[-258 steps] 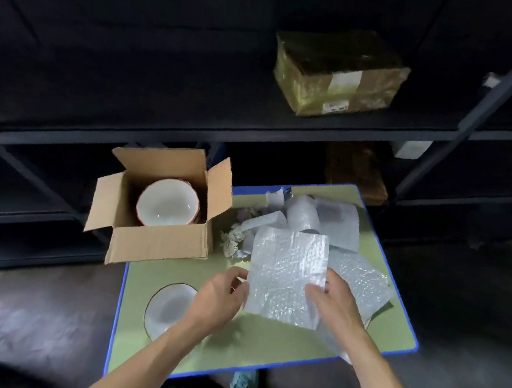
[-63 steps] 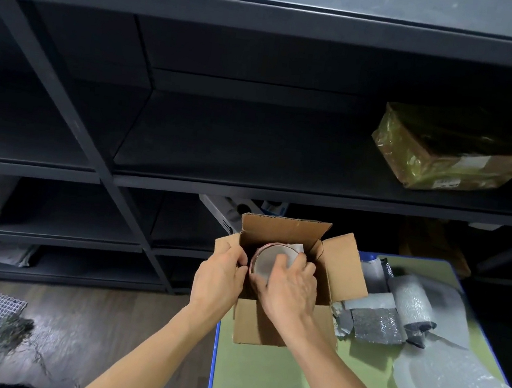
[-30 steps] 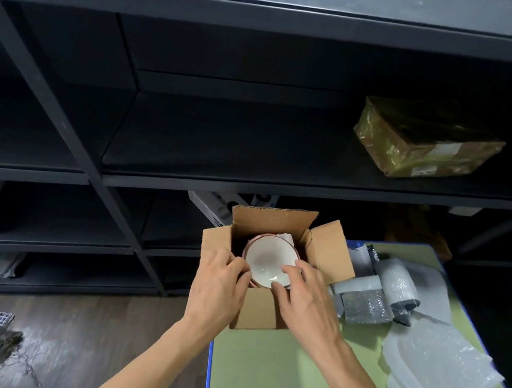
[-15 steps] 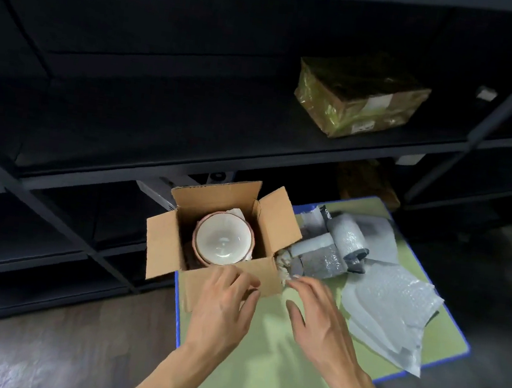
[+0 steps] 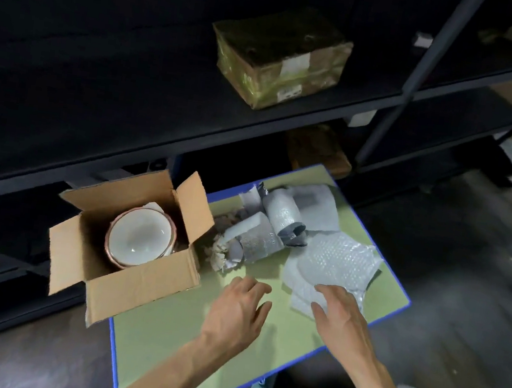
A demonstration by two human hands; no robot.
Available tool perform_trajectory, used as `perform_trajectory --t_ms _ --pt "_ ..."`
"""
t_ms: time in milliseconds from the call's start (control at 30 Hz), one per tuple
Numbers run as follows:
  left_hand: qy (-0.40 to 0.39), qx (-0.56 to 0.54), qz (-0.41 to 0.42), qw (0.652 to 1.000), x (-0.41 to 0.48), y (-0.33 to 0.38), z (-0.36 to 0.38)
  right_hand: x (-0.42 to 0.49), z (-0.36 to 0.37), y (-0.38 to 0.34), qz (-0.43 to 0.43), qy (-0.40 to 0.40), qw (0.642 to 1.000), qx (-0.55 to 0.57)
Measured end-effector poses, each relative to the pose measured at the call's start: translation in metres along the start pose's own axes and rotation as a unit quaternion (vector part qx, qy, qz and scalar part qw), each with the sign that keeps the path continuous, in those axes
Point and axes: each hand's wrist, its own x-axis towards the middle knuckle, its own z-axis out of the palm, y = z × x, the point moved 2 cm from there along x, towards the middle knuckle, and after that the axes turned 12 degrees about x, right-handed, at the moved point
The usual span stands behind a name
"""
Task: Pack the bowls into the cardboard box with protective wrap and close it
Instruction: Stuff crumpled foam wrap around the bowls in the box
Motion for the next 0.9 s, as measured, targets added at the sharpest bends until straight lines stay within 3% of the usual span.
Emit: perform_trajectory --t_ms 267,533,900 --pt "-0.072 0.044 -0.016 0.996 0.070 0.038 0.037 0.021 -0.047 0.062 0.072 -0.016 0.996 -0.048" --pt "-0.119 0.047 -0.048 0.991 0.122 0.062 0.058 0.048 -0.075 0.091 0.175 -0.010 0.984 -0.016" --pt "-0.049 -0.039 -0.103 0.993 0.129 0.063 0.061 0.085 -0.075 0.105 0.240 0.033 0.961 0.132"
